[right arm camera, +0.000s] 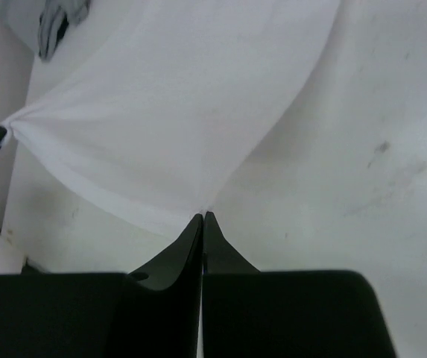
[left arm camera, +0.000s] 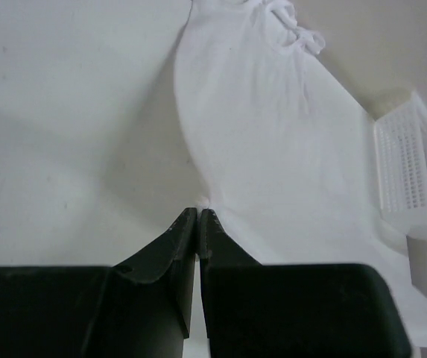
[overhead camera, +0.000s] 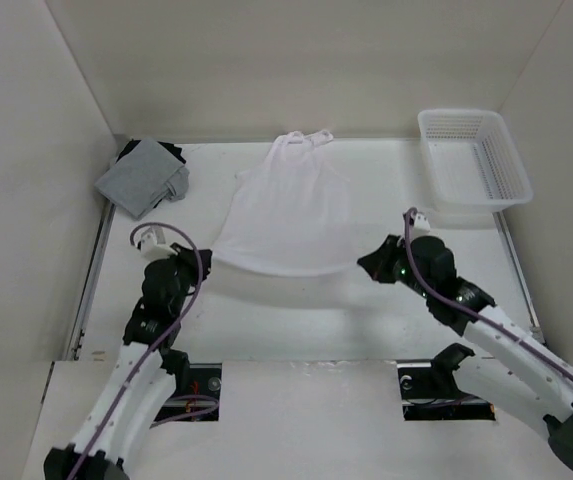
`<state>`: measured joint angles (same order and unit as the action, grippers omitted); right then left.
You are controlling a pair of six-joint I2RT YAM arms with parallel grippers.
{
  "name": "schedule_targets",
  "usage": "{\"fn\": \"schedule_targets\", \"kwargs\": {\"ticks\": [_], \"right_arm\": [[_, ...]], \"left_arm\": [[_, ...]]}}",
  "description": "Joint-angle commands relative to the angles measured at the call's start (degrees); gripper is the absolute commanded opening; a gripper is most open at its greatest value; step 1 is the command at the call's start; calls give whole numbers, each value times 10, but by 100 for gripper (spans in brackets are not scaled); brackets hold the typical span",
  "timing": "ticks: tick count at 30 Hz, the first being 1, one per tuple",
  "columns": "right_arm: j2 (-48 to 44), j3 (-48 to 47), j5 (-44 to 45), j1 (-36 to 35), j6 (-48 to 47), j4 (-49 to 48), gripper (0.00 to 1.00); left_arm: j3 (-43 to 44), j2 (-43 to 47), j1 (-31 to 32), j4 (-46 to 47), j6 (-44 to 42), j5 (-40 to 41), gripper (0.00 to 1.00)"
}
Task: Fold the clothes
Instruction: Flatten the tank top out, then fold the tank top
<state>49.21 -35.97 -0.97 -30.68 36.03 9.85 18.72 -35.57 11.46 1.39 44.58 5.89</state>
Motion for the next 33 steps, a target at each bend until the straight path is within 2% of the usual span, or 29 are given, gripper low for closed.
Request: {"fn": "schedule_targets", "kwargs": {"ticks": [1, 4, 8, 11, 13, 15, 17, 21, 24, 29, 30, 31, 33], "right_arm": [[-85, 61, 40, -69, 62, -17, 1], [-148, 119, 82, -162, 121, 41, 1], [-185, 124, 141, -263, 183, 99, 1], [-161, 87, 172, -287, 174, 105, 2], [-125, 64, 171, -242, 134, 77, 2], [-71, 40, 132, -168, 93, 28, 2], [-9, 11, 85, -89, 57, -36, 1], [168, -105, 7, 45, 22, -148, 1], [326, -238, -31, 113, 13, -178, 1], [575, -485, -74, 184, 28, -171, 1], [623, -540, -81, 192, 39, -159, 5], [667, -589, -84, 199, 48, -150, 14], [724, -647, -90, 203, 61, -131, 41]], "left_arm": [[-25, 138, 26, -100, 37, -6, 1], [-26, 232, 77, -215, 78, -4, 0], [8, 274, 132, -280, 91, 37, 0], [39, 256, 155, -280, 91, 89, 0], [50, 212, 157, -245, 84, 125, 1], [52, 141, 152, -154, 63, 146, 1], [62, 33, 136, -37, 46, 154, 1], [154, -219, 77, 154, 25, 141, 1], [267, -408, 37, 229, 19, 128, 1], [551, -697, 5, 221, 9, 86, 2], [616, -748, 1, 198, -4, 77, 6], [671, -792, -4, 166, -5, 65, 15], [723, -832, -16, 131, 2, 56, 45]]}}
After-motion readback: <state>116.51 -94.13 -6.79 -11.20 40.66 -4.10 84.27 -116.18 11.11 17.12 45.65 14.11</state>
